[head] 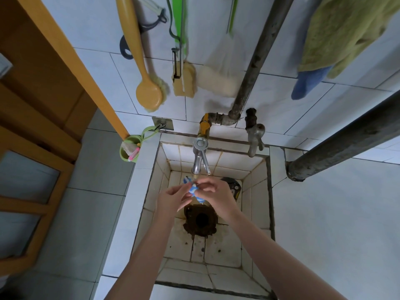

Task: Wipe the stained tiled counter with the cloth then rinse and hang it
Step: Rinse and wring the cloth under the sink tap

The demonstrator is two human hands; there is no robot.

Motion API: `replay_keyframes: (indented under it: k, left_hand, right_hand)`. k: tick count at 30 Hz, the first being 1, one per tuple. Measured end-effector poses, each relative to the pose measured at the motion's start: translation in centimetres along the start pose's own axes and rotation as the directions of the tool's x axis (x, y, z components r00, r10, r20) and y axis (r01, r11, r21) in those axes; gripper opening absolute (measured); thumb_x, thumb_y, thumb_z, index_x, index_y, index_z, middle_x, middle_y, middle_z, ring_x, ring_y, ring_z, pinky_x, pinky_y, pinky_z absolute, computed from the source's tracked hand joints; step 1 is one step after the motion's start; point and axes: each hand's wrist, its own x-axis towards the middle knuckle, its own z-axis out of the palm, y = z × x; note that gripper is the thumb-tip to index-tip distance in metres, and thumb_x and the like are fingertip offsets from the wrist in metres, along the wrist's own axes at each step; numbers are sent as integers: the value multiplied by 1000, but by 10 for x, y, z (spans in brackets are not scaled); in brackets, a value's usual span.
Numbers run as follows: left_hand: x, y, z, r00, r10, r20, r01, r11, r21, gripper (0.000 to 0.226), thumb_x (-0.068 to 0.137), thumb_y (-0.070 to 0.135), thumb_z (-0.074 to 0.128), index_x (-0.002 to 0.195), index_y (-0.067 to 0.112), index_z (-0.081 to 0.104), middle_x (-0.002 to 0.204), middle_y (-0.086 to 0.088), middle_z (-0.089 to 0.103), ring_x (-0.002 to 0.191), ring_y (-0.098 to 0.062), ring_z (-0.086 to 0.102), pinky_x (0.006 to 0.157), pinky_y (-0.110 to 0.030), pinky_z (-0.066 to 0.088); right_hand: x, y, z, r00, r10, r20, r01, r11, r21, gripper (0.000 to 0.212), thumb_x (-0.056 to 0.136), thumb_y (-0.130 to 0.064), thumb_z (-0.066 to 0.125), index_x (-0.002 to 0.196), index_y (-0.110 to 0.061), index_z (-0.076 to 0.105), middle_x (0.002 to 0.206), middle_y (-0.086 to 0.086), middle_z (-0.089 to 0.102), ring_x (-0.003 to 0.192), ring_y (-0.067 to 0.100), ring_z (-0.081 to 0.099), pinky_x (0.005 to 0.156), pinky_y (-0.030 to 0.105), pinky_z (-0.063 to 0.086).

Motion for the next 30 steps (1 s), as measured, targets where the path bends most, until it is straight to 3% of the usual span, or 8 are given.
replay_keyframes:
  k: [5,11,19,23,26,30]
  left_hand:
    - [1,-1,-3,1000,30,-4,-30,999,-19,22,77,12,70,97,1,67,94,-18,70,86,-24,69,73,-23,57]
    - [-3,-1,-2,998,63,25,-63,998,17,18,77,10,68,94,2,67,93,-17,70,88,-26,69,74,-26,57]
    - [0,-5,-4,998,65,9,-66,996,56,18,78,8,67,94,1,67,92,-15,71,85,-24,70,74,-27,57]
    - [4,-2,-7,998,62,12,-63,997,40,17,84,8,61,98,-2,63,93,-16,68,88,-25,67,71,-21,57]
    - [6,5,-13,998,59,-1,-59,996,65,9,88,11,56,93,4,60,89,-10,65,85,-21,63,71,-21,55]
    - [11,12,-26,998,64,-22,-60,991,119,16,92,13,50,102,3,58,88,-10,64,83,-21,60,77,-27,50]
  right_hand:
    - [0,5,2,997,76,-27,-72,989,129,17,85,-16,67,101,-14,67,100,3,71,94,16,68,84,30,56]
    - [2,7,6,989,138,-49,-133,987,89,27,79,-13,73,103,-3,67,97,9,71,89,20,69,80,33,58]
    - [3,12,7,975,211,-73,-205,975,80,14,84,-6,66,97,-3,68,95,11,71,81,18,71,77,29,58]
    - [9,9,-1,958,250,-139,-247,968,40,8,91,-13,55,95,-17,61,90,-5,63,90,11,62,83,25,51]
    - [15,10,-12,935,309,-176,-298,951,85,8,94,-18,48,92,-17,56,89,-2,58,88,14,56,84,29,47]
    - [22,11,-20,918,335,-212,-311,940,142,13,94,-20,48,86,-21,58,89,8,58,86,20,56,91,41,49]
